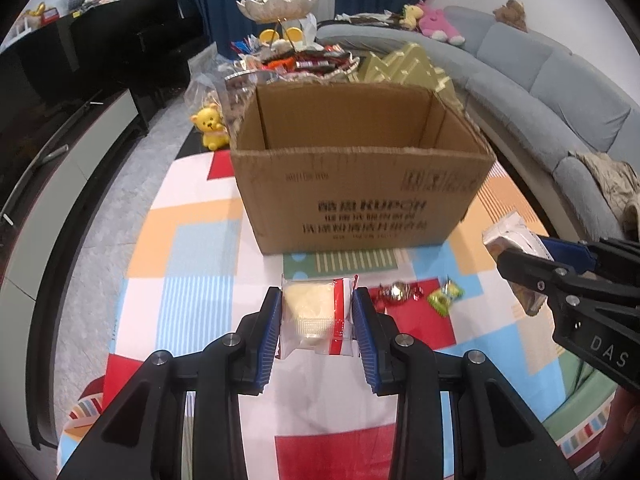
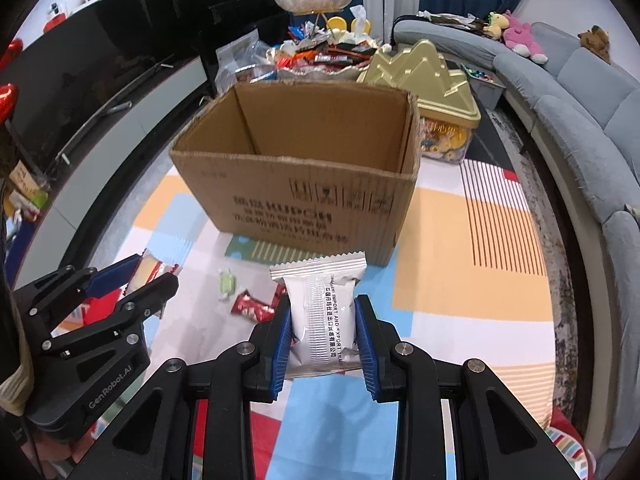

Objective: Organize snacks
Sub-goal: 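Lift the wafer packet and white biscuit packet and carry them over the box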

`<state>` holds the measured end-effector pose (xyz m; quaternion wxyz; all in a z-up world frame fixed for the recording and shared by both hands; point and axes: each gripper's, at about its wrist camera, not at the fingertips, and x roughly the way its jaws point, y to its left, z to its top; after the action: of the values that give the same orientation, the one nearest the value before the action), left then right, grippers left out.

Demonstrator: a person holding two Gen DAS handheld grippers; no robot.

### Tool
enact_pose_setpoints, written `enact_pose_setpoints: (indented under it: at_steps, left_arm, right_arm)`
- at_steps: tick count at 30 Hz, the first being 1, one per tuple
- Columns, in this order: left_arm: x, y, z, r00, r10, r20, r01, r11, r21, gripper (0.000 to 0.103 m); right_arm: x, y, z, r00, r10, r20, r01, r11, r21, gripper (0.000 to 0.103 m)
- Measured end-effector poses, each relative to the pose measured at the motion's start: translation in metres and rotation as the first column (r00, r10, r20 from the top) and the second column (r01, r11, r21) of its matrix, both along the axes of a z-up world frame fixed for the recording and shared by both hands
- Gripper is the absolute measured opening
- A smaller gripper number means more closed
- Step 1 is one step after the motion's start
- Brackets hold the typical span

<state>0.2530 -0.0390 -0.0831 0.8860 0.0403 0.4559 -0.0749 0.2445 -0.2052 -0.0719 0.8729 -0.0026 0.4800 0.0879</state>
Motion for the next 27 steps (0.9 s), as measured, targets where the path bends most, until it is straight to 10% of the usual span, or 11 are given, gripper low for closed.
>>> enact_pose_setpoints:
  at_steps: [27]
  left_arm:
    - [0.073,-0.005,0.065,0.995,0.025,0.100,-0.025,1.000,0.001,0.035]
  right_arm:
    - [0.059,-0.006,0.062,0.992,-0.047,0.120,0.046,0.999,0.009,0.032]
